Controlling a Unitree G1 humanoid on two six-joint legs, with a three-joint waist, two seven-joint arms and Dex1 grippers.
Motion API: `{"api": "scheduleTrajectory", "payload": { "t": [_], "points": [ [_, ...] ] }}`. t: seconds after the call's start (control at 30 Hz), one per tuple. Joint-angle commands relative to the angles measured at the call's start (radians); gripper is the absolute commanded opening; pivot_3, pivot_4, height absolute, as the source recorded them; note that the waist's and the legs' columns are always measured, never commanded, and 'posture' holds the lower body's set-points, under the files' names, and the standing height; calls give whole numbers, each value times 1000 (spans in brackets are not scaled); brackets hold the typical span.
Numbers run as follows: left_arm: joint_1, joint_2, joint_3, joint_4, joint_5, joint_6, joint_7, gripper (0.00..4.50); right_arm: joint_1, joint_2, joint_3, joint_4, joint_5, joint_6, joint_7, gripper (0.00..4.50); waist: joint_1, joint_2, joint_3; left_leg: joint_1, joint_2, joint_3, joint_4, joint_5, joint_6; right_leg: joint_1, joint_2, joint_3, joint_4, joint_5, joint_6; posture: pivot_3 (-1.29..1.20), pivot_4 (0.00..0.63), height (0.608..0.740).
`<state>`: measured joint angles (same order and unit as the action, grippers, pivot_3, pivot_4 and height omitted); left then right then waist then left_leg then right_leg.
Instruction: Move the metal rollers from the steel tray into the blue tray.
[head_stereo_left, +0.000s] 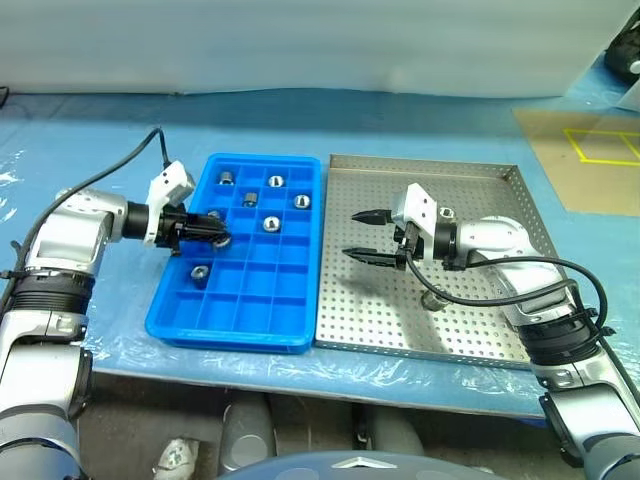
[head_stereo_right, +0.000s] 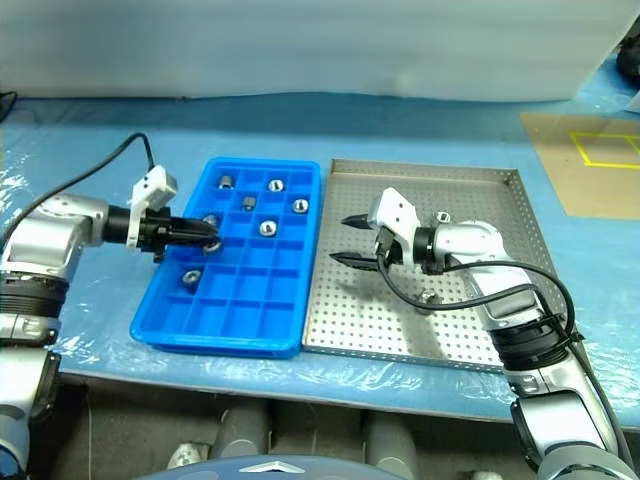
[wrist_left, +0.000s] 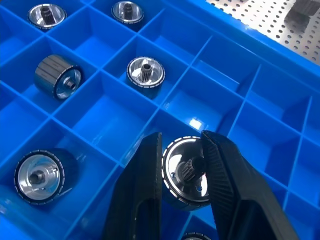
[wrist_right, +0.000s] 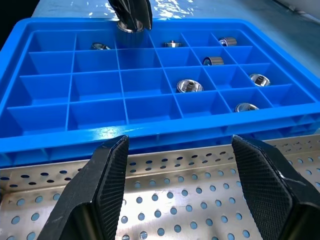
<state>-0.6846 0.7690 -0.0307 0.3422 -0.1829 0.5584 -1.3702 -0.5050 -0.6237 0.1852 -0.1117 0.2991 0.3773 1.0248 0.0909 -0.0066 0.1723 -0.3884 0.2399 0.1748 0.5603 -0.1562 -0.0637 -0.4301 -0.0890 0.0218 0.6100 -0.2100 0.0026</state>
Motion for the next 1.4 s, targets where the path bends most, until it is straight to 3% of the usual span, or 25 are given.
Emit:
{"api": "scheduleTrajectory", "payload": {
  "t": [0.03, 0.23, 0.43, 0.47, 0.57, 0.93, 1.2, 1.4],
  "points": [
    [2, -27, 15, -25, -23, -6, 62, 866, -21, -3, -17, -12, 0, -16, 10, 3359, 4, 0, 0, 0, 0, 0, 0, 0, 0, 0, 0, 0, 1, 0, 0, -24, 150, 740],
    [7, -68, -18, 9, -22, -24, 96, 866, 2, -13, -29, -37, -2, -5, 1, 3359, 2, 0, 0, 1, 0, 0, 0, 0, -1, 0, 1, 1, 1, 0, 0, -46, 150, 740],
    [14, -42, -48, 43, 3, -85, 81, 866, 21, -20, -42, -59, 1, 8, -14, 3359, 1, 0, 0, 0, 0, 0, 0, 1, -1, -1, 1, 1, 1, 0, 0, -64, 150, 740],
    [6, -40, -46, 50, 6, -86, 90, 1591, 23, -21, -44, -61, 2, 10, -17, 3359, 1, 0, 0, 0, 0, 0, 0, 1, -1, -1, 1, 1, 1, 0, 0, -64, 150, 740],
    [-27, -35, -44, 69, 6, -78, 93, 2480, 24, -19, -46, -61, 1, 12, -21, 3359, 1, 0, 0, 1, 0, 0, 0, 1, -1, -1, 1, 1, 1, 0, 0, -67, 150, 740],
    [-242, -65, -52, 149, 0, -184, 56, 2480, 36, -27, -60, -77, 4, 18, -42, 3359, 3, -1, 0, 1, 0, 0, 1, 2, -2, -2, 1, 1, 3, 0, 0, -120, 150, 740],
    [-501, -322, -159, 513, 97, -432, 14, 2480, 162, -119, -222, -172, 14, 71, -119, 3359, -1, -1, 0, 0, -3, 0, 3, 1, 0, 0, 1, 5, 2, 0, 0, -306, 150, 740],
    [-629, -518, -165, 805, 155, -579, 52, 2480, 333, -166, -382, -318, 38, 148, -193, 3359, -49, -2, 1, 0, -3, 0, 3, 0, 1, 1, 2, 6, -2, 1, 2, -445, 150, 740]
  ]
}}
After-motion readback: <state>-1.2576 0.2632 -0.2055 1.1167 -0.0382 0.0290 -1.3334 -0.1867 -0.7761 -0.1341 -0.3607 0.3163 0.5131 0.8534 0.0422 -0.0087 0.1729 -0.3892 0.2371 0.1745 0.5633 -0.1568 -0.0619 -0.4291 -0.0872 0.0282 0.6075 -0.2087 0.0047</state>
